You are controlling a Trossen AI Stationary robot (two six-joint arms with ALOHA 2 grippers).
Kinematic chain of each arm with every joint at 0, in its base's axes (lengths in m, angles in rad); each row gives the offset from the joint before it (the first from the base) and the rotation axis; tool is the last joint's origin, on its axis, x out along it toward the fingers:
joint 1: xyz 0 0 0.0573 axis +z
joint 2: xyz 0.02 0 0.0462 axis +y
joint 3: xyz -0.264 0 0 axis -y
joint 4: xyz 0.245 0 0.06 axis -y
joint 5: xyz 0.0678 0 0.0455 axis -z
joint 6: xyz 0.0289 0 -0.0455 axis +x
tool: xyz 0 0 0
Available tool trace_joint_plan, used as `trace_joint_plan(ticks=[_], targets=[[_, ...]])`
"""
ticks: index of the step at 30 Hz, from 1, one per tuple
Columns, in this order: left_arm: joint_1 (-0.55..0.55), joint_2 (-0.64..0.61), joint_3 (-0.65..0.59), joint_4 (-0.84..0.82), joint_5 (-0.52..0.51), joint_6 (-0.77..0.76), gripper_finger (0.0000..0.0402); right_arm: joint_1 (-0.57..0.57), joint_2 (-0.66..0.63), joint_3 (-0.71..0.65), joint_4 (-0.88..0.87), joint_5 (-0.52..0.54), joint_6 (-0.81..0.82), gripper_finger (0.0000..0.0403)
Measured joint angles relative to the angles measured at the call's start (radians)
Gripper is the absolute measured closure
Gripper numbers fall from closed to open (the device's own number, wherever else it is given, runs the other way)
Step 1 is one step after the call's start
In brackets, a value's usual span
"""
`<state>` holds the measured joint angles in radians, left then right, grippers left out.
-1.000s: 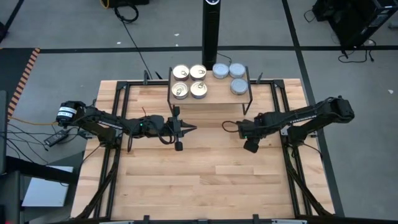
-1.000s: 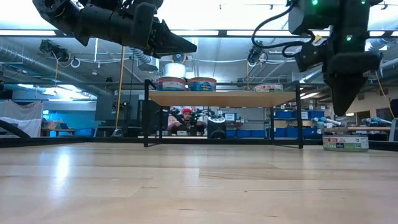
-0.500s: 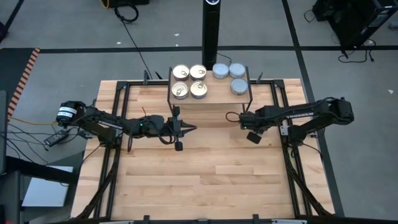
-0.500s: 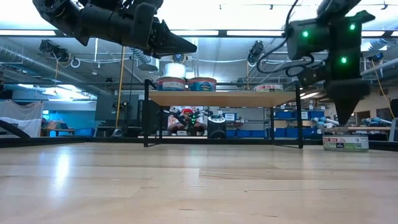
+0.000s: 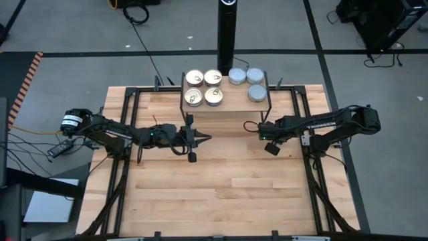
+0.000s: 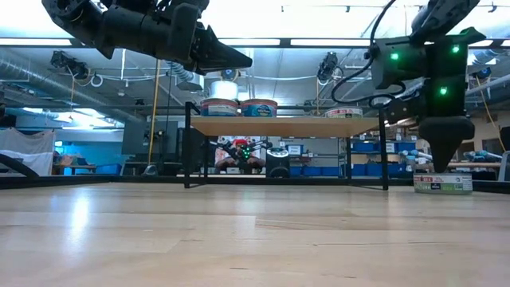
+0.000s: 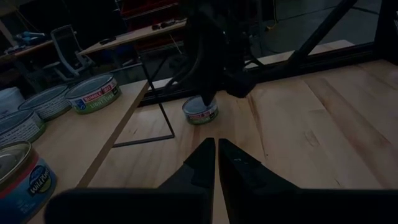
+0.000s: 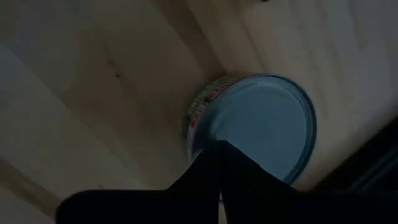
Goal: Stack canned seafood by type on shelf
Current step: Put the green tuna can on the shelf aligned with the other green tuna can
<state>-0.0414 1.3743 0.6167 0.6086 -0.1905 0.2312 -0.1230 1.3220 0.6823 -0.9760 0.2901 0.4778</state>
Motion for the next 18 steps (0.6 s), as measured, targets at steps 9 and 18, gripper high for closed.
trace_joint_plan(ticks=[9, 18], targets=[[0.000, 0.000, 0.000, 0.000, 0.000, 0.000, 0.0376, 0.005, -0.003, -0.002, 0.141, -0.174, -0.055, 0.0392], [0.000, 0.000, 0.000, 0.000, 0.000, 0.000, 0.0376, 0.112, 0.001, 0.137, 0.136, -0.204, -0.059, 0.0362]])
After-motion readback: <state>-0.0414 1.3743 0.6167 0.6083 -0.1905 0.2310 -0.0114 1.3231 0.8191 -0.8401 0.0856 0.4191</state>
